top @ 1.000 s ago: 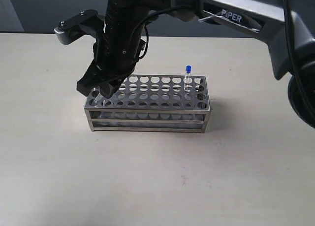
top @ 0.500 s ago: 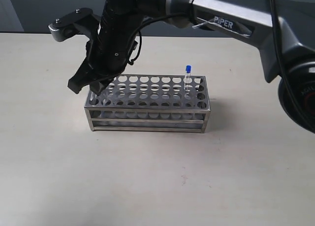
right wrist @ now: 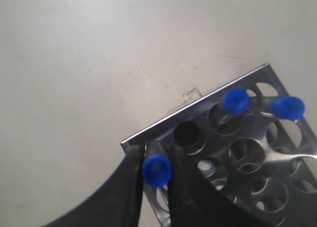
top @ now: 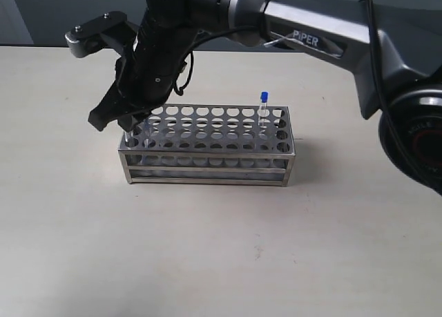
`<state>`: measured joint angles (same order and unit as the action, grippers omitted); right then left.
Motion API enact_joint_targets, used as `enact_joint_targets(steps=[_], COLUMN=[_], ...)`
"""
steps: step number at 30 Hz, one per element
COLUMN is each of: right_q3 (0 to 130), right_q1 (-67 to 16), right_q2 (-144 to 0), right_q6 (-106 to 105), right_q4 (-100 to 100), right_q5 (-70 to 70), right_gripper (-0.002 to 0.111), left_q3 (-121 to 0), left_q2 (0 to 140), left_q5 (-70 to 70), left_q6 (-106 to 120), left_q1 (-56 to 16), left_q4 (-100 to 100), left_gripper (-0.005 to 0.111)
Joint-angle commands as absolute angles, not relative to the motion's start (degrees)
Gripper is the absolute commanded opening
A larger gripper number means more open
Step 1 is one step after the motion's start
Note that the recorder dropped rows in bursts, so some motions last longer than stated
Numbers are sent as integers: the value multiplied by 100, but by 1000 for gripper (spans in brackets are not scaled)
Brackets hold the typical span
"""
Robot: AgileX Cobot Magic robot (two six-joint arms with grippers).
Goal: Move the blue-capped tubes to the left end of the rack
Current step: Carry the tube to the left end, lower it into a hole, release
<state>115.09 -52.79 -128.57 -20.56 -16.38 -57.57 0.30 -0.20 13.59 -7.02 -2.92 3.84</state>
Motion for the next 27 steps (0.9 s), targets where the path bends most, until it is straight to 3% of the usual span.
enact_joint_targets(steps=[1,15,17,22,24,27], right_q3=[11520,11520,11520,11520,11520,11520], right_q1=[-5272,-5272,-5272,-5272,-5272,-5272], right_q2=[-12974,-13003,-13003,-13003,-12955,-12837], right_q6=[-2097,-2097,-2097,-2097,-2097,-2086], right_q4=[-1718,-1757,-1784,-1911,-1920,-1944], right_q5=[-5708,-5614,-5639,-5720,-5796,-5979], right_gripper=[-1,0,8,43,47,43], left_q3=[0,0,0,0,0,0], left_q2=[0,0,0,0,0,0], left_q5=[1324,1324,1324,1324,1324,1324], left_q6=[-706,-706,-706,-706,-706,-706], left_q1=[-354,-354,-354,-354,-354,-354], left_q4=[390,390,390,390,390,390], left_gripper=[1,1,1,1,1,1])
